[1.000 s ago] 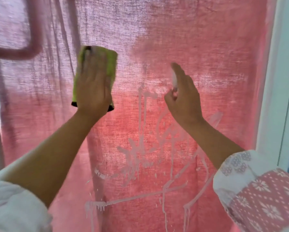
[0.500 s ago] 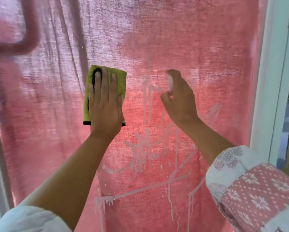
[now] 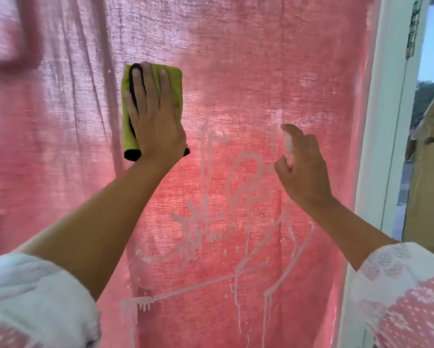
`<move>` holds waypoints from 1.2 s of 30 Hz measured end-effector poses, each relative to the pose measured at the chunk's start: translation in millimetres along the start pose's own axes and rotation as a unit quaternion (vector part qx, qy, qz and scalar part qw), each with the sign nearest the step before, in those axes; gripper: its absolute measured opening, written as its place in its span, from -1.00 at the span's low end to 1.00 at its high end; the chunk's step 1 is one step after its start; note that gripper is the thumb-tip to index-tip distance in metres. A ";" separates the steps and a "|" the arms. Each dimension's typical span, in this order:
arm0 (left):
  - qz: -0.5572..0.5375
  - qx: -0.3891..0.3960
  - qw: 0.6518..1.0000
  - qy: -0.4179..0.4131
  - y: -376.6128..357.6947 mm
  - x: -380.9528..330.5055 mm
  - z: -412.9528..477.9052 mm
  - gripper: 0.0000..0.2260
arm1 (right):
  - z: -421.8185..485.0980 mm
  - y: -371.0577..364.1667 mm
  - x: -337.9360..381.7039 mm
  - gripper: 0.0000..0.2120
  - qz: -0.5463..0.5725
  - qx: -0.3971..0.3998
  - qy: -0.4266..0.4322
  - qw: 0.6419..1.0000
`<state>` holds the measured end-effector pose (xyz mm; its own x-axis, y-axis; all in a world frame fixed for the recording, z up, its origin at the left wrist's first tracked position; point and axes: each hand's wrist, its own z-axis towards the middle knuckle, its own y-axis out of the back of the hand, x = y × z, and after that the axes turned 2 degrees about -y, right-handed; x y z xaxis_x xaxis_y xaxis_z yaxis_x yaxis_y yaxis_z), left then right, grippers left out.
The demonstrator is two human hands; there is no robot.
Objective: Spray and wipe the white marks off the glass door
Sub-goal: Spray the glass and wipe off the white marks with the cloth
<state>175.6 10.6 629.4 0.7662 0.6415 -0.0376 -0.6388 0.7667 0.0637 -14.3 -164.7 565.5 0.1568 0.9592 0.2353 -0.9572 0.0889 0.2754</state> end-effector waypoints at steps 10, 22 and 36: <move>0.006 0.084 0.957 -0.276 -16.6 -19.6 -62.3 -0.51 | 15.4 13.6 -62.2 -0.46 -0.015 0.027 0.059 0.998; 0.018 -0.051 0.998 0.030 -37.3 -82.2 -10.3 -0.53 | 44.7 17.8 -120.6 -0.51 -0.018 0.056 0.074 0.996; 0.031 0.052 0.982 -0.177 -31.2 -78.8 -17.9 -0.53 | 47.5 10.5 -135.2 -0.51 0.018 0.057 0.112 0.992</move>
<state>133.9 -63.4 612.5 0.7139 0.6245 0.3168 -0.6888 0.7079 0.1567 -34.0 -306.2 580.9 0.0519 0.9980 0.0368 -0.9253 0.0342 0.3776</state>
